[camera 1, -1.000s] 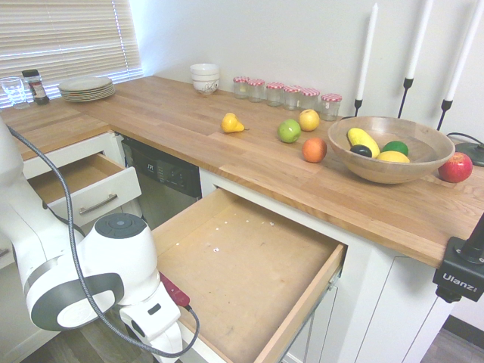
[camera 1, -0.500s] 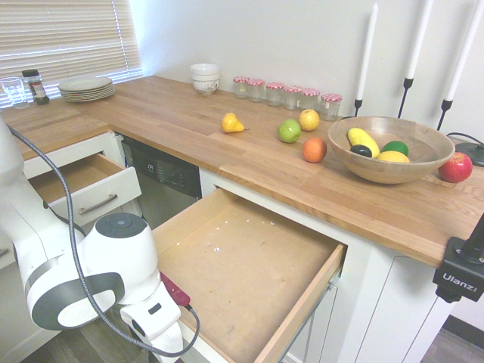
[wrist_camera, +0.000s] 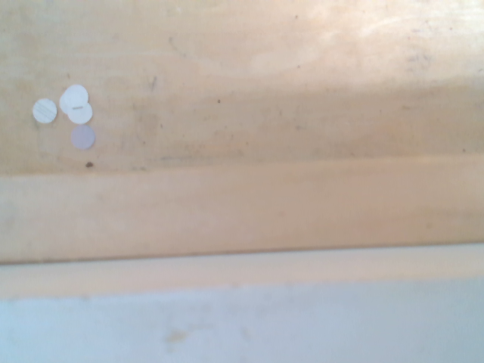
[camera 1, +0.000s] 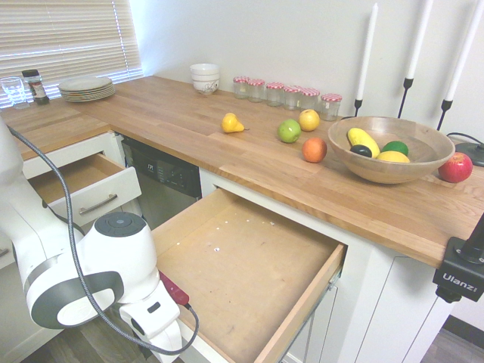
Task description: Close the drawer
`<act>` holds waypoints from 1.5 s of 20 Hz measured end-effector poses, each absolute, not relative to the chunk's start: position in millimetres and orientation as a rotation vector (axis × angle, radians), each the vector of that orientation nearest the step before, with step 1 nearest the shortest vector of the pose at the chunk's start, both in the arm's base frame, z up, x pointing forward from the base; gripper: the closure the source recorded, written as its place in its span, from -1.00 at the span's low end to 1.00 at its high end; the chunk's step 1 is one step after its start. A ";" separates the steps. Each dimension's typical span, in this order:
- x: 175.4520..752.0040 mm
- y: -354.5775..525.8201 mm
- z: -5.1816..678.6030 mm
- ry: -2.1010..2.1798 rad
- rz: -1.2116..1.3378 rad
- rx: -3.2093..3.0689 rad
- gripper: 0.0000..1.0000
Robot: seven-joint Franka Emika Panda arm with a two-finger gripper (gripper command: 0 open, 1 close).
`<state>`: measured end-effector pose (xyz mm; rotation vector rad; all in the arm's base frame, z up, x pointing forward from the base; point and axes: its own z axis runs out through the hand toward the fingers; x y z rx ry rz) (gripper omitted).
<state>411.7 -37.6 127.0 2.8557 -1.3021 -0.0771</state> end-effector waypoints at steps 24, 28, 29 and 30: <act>494.5 -42.5 153.3 -1.335 -0.049 2.866 1.00; 516.2 -44.2 148.2 -1.342 -0.065 2.859 1.00; 521.5 -45.1 147.0 -1.344 -0.071 2.857 1.00; 527.2 -45.9 146.9 -1.347 -0.073 2.855 1.00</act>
